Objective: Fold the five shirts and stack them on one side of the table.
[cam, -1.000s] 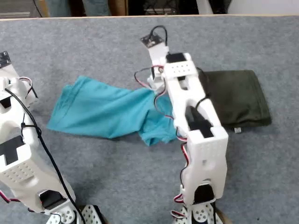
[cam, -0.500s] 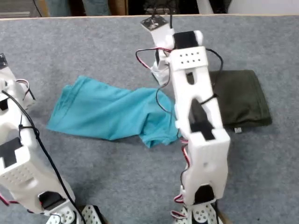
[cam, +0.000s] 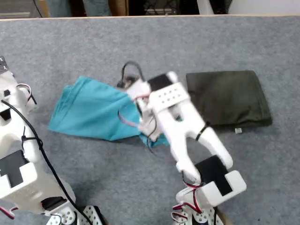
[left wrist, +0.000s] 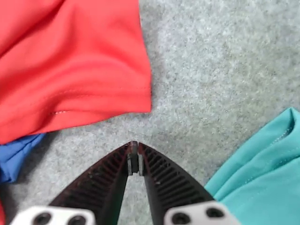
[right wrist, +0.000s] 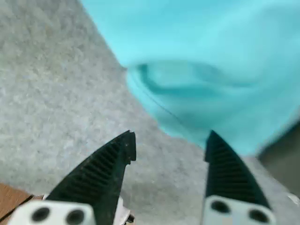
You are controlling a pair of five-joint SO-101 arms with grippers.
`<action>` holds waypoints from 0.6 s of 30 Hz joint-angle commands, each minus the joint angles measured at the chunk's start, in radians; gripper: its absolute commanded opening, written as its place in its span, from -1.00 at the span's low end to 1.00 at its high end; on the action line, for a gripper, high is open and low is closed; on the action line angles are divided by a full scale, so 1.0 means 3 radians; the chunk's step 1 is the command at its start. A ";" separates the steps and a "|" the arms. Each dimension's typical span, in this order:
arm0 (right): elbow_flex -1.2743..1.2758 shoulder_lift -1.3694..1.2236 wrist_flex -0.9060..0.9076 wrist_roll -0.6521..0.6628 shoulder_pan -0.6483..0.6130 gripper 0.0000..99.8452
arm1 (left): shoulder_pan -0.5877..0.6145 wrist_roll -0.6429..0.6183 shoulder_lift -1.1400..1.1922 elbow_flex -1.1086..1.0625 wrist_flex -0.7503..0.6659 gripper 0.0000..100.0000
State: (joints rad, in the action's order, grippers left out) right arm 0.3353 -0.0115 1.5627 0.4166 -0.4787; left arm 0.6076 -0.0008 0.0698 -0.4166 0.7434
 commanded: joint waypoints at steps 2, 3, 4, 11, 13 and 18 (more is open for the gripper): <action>0.0611 0.0156 -0.0716 0.0010 -0.0271 -0.39 | -0.0023 -0.0010 -0.0174 -0.0023 -0.0123 -0.94; 0.0703 0.0156 -0.0875 0.0010 -0.0286 -0.38 | -0.0013 -0.0010 -0.0174 -0.0023 -0.0128 -0.94; 0.0775 0.0156 -0.1008 0.0010 -0.0286 -0.38 | -0.0013 -0.0010 -0.0174 -0.0023 -0.0143 -0.94; 0.0836 0.0182 -0.1156 0.0010 -0.0266 -0.78 | -0.0028 -0.0010 -0.0148 -0.0023 -0.0143 -0.94; 0.0806 0.0187 -0.1151 0.0010 -0.0266 -0.99 | -0.0028 -0.0010 -0.0143 -0.0023 -0.0143 -0.94; 0.0396 0.0263 -0.0803 -0.0225 -0.0292 -0.97 | -0.0023 -0.0010 -0.0143 -0.0018 -0.0143 -0.94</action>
State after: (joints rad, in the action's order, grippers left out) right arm 0.5470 0.0084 1.2635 0.3813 -0.5447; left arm 0.6076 -0.0008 0.0667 -0.4258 0.7142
